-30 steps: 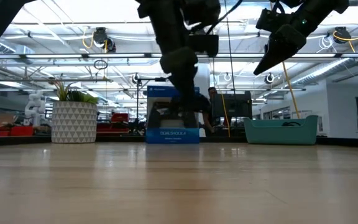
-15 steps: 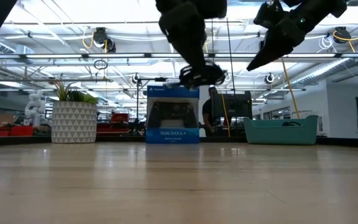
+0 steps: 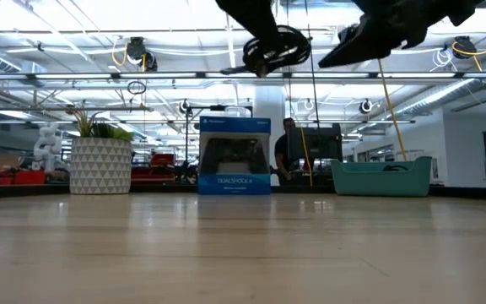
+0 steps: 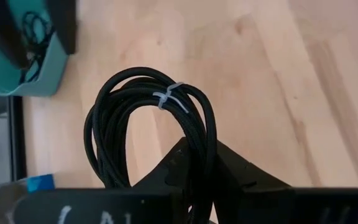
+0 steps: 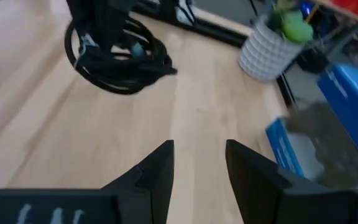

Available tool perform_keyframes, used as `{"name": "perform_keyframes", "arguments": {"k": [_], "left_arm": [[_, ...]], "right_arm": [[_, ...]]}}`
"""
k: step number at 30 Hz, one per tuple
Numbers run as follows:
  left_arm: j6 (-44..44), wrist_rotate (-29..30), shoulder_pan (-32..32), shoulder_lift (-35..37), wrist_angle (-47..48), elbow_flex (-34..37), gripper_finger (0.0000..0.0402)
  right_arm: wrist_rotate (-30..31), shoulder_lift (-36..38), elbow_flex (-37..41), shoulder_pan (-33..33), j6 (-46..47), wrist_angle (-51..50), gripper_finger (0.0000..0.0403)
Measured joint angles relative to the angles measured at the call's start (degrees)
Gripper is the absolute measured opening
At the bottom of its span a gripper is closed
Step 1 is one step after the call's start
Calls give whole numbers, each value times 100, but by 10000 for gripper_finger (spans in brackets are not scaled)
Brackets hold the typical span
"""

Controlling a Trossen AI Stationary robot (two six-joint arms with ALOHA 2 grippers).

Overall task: Pick and place USB-C Cables
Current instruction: Put the black charger cable into the green bin

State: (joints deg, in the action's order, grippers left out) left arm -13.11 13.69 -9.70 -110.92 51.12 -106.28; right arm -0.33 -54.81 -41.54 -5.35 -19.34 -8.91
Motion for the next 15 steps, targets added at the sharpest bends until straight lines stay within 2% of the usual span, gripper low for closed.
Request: {"name": "perform_keyframes", "arguments": {"k": [6, 12, 15], "left_arm": [[-145, -11, -93, 37, -145, -2, 42], [-119, -15, -89, 32, -150, -2, 42], [-113, -65, -89, 32, -159, -1, 42]], "right_arm": [[114, 0, 0, 651, -581, 182, 139], [980, -57, 0, 1427, -1397, 396, 139], [1509, -207, -2, 1803, -2160, 520, 139]]}}
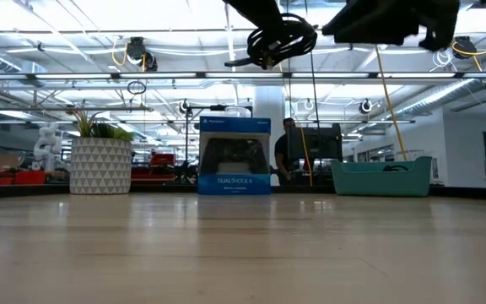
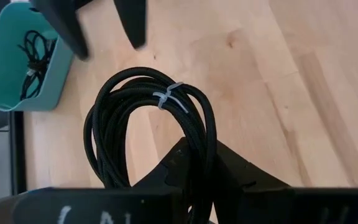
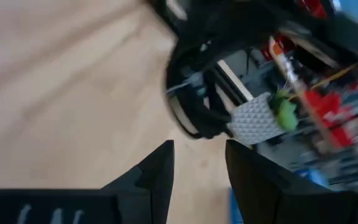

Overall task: Pick and place USB-C Cables
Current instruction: Put the black charger cable into the green bin

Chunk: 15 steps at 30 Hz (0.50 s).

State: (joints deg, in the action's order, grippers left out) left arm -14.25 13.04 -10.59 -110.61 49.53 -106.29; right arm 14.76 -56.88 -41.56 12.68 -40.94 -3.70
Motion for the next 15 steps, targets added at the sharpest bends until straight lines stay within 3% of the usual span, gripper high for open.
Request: {"name": "perform_keyframes", "arguments": {"k": [7, 15], "left_arm": [[79, -275, 6, 0, 19, 0, 42], [153, -459, 3, -2, 111, 5, 42]], "right_arm": [[1088, -655, 4, 696, -1492, 786, 139], [1466, -1225, -1, 947, -2362, 1644, 139]]}}
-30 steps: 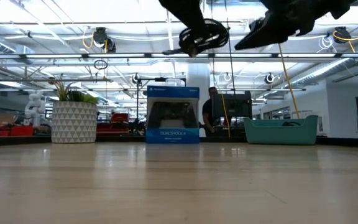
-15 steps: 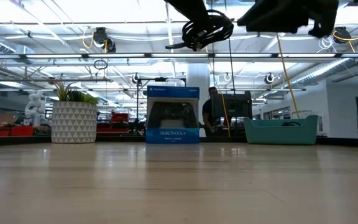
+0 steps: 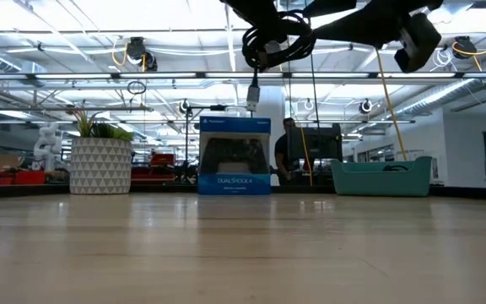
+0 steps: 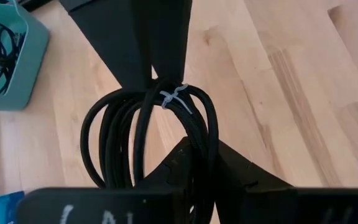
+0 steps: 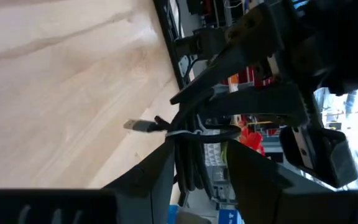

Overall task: Pick and place USB-C Cables
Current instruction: Put the black charger cable into the green bin

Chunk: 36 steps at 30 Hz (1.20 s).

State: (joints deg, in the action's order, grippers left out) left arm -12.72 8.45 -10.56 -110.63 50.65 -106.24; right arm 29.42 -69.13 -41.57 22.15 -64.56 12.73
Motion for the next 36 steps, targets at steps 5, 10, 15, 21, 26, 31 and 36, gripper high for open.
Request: {"name": "perform_keyframes", "arguments": {"k": [5, 10, 15, 21, 26, 31, 36], "left_arm": [[93, 2, 4, 0, 48, 0, 42], [99, 2, -3, 0, 65, 0, 42], [83, 2, -4, 0, 47, 0, 42], [-11, 8, -3, 0, -120, 0, 42], [-56, -92, -3, 0, -152, 0, 42], [-58, -98, -5, 0, -150, 0, 42], [-10, -104, -3, 0, -143, 0, 42]], "right_arm": [[66, -53, -3, 2, -17, 0, 139], [77, -54, -3, 9, 78, -27, 139], [62, -77, -3, 9, 268, -91, 148], [60, -124, 1, -2, 339, -70, 176], [63, -136, 1, -17, 318, -14, 176], [69, -135, 1, -32, 241, -7, 135], [77, -135, 1, -46, 234, -9, 85]]}}
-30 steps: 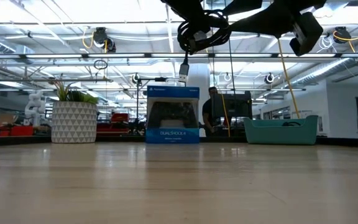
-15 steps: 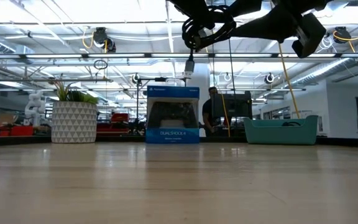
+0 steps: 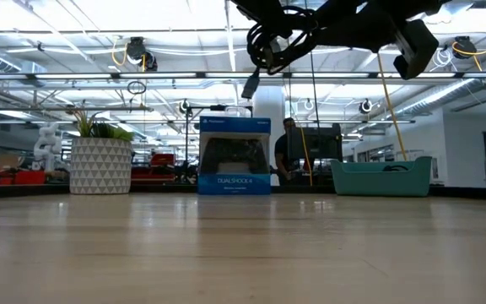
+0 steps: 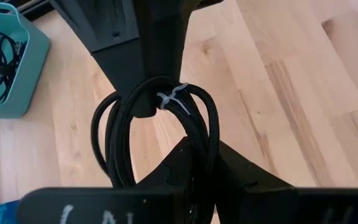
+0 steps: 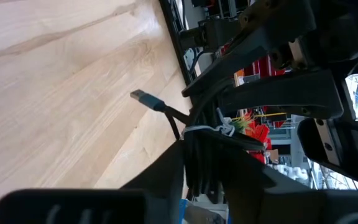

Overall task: Pick and place USB-C Cables
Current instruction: Put the black charger cable into the green bin

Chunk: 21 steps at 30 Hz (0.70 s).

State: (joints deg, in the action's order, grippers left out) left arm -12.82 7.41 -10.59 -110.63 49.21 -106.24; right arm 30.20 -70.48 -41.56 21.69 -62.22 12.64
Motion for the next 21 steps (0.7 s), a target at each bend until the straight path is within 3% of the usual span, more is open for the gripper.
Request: {"name": "perform_keyframes", "arguments": {"k": [6, 16, 21], "left_arm": [[94, -8, -35, 0, -9, 0, 54], [108, 554, -319, 82, -273, -2, 158], [286, 646, -449, 296, -113, -11, 190]], "right_arm": [[-4, 0, 0, 0, 42, 72, 52], [-20, 2, 0, 0, 151, 96, 45], [-17, 2, 0, 0, 179, 90, 45]]}}
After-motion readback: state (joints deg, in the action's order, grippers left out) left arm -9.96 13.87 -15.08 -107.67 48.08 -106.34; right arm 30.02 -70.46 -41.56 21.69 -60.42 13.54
